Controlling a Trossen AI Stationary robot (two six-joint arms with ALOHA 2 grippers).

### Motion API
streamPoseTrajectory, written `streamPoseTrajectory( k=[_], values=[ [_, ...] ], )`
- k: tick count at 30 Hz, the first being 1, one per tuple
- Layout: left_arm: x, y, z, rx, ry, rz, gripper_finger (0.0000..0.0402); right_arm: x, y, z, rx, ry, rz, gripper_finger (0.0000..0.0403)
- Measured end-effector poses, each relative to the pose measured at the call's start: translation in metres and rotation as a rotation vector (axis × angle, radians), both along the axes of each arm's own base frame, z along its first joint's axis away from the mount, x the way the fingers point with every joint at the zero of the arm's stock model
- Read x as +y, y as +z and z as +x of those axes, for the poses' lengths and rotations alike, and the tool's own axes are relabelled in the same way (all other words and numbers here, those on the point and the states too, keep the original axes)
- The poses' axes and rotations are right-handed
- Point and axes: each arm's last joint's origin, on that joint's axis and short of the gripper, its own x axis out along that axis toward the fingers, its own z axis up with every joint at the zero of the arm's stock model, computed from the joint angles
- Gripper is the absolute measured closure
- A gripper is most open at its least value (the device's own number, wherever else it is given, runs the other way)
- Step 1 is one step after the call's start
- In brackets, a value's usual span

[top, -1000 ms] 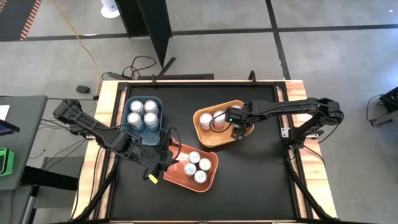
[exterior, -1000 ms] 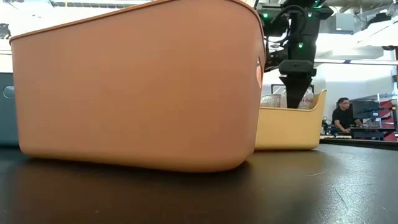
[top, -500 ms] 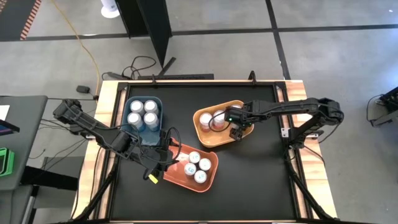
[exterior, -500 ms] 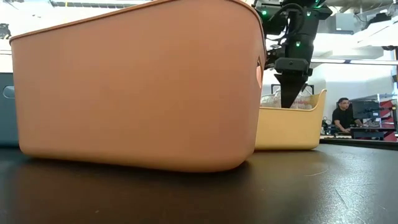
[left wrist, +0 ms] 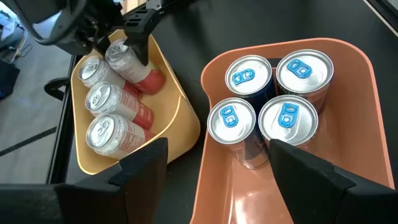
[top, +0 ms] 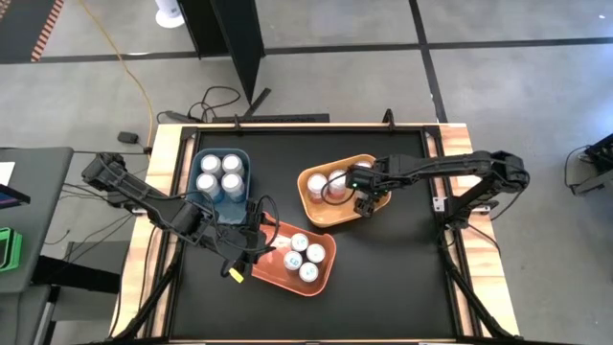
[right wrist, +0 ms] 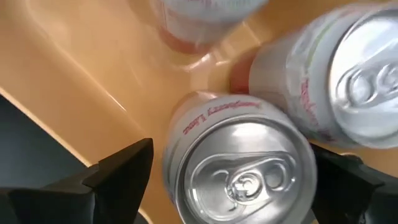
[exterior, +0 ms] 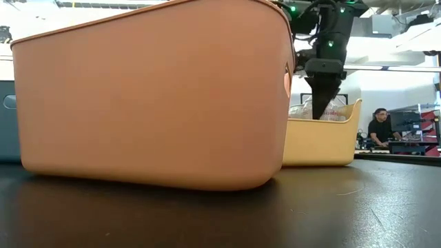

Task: Sort soda cans
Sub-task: Put the pink soda can into the yellow bin, then move the yellow bin

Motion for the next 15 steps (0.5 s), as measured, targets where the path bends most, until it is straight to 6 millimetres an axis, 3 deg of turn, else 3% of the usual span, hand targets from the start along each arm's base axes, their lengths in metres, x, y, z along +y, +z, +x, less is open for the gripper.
streamPoseTrajectory(
  k=[15],
  values=[
    [0.000,-0.003,0.000,0.004,0.007,-0.006,0.0127,-0.001,0.033,0.004,0.001,-0.002,-0.012,0.0014]
  ],
)
